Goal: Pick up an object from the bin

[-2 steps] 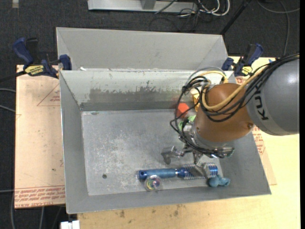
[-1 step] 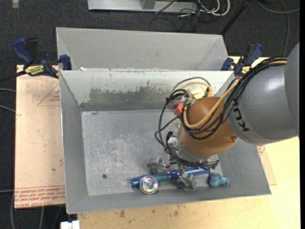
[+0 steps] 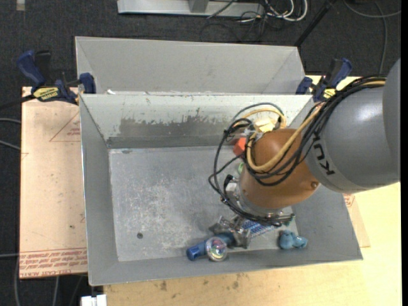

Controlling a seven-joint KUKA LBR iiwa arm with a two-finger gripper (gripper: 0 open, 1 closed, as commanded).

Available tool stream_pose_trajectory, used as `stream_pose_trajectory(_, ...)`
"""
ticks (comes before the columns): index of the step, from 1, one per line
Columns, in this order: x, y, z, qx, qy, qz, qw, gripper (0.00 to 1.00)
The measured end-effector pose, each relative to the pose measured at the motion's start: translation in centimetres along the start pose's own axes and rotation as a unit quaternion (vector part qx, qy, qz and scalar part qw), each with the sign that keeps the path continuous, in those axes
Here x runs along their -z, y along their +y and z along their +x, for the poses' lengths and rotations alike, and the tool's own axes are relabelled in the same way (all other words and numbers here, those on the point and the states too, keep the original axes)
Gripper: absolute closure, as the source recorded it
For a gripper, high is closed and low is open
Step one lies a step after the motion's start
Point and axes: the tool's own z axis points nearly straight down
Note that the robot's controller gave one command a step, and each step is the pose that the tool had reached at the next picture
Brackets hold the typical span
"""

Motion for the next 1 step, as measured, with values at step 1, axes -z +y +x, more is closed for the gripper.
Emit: stream_pose_trajectory(1,12.72,-1.56,-1.72,0.023,-0.0007,0.002,0.9997,1.0)
